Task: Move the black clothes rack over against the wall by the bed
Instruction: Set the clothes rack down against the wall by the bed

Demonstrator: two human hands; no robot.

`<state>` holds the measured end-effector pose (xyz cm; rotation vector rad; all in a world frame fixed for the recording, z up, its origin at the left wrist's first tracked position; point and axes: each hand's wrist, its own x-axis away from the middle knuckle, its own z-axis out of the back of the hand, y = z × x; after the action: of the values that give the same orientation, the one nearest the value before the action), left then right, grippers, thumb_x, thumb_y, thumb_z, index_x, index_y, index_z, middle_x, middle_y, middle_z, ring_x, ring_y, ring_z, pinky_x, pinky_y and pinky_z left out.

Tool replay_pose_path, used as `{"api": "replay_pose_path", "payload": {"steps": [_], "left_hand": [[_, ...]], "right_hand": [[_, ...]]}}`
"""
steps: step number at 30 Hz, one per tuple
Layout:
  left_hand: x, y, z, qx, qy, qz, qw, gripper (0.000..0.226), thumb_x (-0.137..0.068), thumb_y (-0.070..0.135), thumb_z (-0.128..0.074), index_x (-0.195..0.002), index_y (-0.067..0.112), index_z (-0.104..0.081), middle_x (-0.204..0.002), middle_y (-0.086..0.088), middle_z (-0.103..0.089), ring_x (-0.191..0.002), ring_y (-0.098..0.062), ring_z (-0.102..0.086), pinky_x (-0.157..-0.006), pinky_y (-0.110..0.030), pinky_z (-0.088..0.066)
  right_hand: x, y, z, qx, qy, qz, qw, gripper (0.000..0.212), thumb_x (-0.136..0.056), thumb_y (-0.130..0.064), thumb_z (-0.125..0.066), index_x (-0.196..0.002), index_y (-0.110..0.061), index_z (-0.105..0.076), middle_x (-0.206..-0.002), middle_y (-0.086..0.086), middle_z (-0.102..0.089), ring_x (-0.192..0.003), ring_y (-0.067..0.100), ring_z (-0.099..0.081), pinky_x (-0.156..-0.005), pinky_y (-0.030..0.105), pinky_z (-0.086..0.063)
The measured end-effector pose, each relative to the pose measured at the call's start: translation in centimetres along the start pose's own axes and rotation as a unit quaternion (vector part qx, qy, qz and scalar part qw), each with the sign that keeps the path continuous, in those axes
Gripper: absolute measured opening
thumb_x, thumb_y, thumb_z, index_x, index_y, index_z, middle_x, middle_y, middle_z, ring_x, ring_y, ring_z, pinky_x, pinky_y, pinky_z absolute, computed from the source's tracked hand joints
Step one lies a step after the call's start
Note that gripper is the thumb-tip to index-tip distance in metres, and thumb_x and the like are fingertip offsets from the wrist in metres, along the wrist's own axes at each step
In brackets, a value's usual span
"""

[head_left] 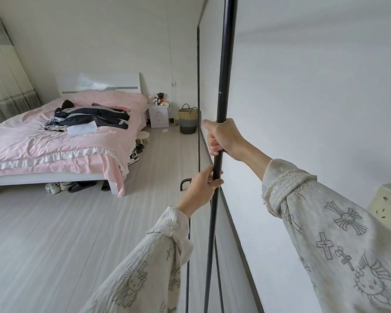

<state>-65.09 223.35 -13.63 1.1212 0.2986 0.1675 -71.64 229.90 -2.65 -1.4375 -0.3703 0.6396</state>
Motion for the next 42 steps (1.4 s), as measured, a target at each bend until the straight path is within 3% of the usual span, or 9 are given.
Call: {"api": "replay_pose_path", "payload": {"steps": [6,11,24,29,34,39,42], "left_hand": [[-8.4,-0.8,-1.5,0.014,-0.001,0.004,1.000,0.021,-0.086,0.017,-0.056,-0.107,0.018,-0.056,-0.090,-0.006,-0.064,-0.086,-0.018,-0.060,-0.071,-0.025,-0.047],[-15.6,-2.1,-1.8,0.016,0.014,0.014,1.000,0.019,-0.085,0.017,-0.059,-0.104,0.017,-0.058,-0.096,-0.009,-0.066,-0.093,-0.023,-0.064,-0.084,-0.035,-0.051],[-37.4,-6.0,-1.2,-0.005,0.058,0.045,0.997,0.017,-0.085,0.018,-0.057,-0.102,0.014,-0.059,-0.092,-0.008,-0.063,-0.074,-0.018,-0.056,-0.067,-0.030,-0.049],[-46.4,-8.7,0.4,-0.009,0.050,0.035,0.998,0.017,-0.086,0.019,-0.056,-0.102,0.014,-0.058,-0.093,-0.006,-0.062,-0.086,-0.022,-0.059,-0.080,-0.037,-0.052],[-56.2,-11.5,2.3,-0.002,0.034,0.028,0.999,0.016,-0.086,0.019,-0.056,-0.102,0.015,-0.056,-0.081,0.005,-0.058,-0.080,-0.016,-0.057,-0.076,-0.031,-0.050],[-63.8,-13.4,3.8,-0.007,0.017,0.019,1.000,0.006,-0.086,0.020,-0.056,-0.088,0.022,-0.051,-0.087,-0.002,-0.061,-0.077,-0.014,-0.057,-0.071,-0.029,-0.051],[-69.4,-14.9,5.2,-0.005,0.008,0.025,1.000,0.013,-0.086,0.021,-0.056,-0.079,0.027,-0.048,-0.086,0.000,-0.060,-0.076,-0.013,-0.057,-0.070,-0.029,-0.050]], "right_hand": [[-7.5,1.9,3.7,0.020,0.068,0.016,0.997,0.051,-0.091,-0.016,-0.045,-0.043,-0.015,-0.028,-0.029,-0.004,-0.029,-0.026,0.013,-0.026,-0.038,0.020,-0.030],[-14.5,3.5,5.7,-0.007,0.067,0.041,0.997,0.048,-0.090,-0.016,-0.045,-0.046,-0.017,-0.026,-0.030,-0.005,-0.026,-0.025,0.013,-0.023,-0.035,0.019,-0.026],[-36.0,6.8,10.9,0.013,0.057,0.019,0.998,0.048,-0.093,-0.018,-0.043,-0.048,-0.017,-0.028,-0.027,-0.006,-0.027,-0.024,0.013,-0.025,-0.033,0.017,-0.028],[-45.2,8.3,11.7,0.027,0.055,0.025,0.998,0.045,-0.093,-0.016,-0.042,-0.050,-0.019,-0.028,-0.033,-0.001,-0.027,-0.026,0.013,-0.025,-0.036,0.020,-0.028],[-54.8,9.8,12.6,0.034,0.078,0.015,0.996,0.046,-0.093,-0.019,-0.043,-0.050,-0.018,-0.027,-0.033,-0.003,-0.026,-0.026,0.013,-0.025,-0.035,0.019,-0.029],[-62.3,11.0,13.3,0.029,0.083,0.008,0.996,0.048,-0.091,-0.020,-0.046,-0.047,-0.017,-0.027,-0.031,-0.006,-0.027,-0.027,0.013,-0.026,-0.035,0.020,-0.031],[-67.9,11.7,13.5,0.030,0.089,0.005,0.996,0.048,-0.092,-0.020,-0.046,-0.048,-0.016,-0.029,-0.029,-0.007,-0.028,-0.025,0.012,-0.027,-0.035,0.017,-0.032]]}}
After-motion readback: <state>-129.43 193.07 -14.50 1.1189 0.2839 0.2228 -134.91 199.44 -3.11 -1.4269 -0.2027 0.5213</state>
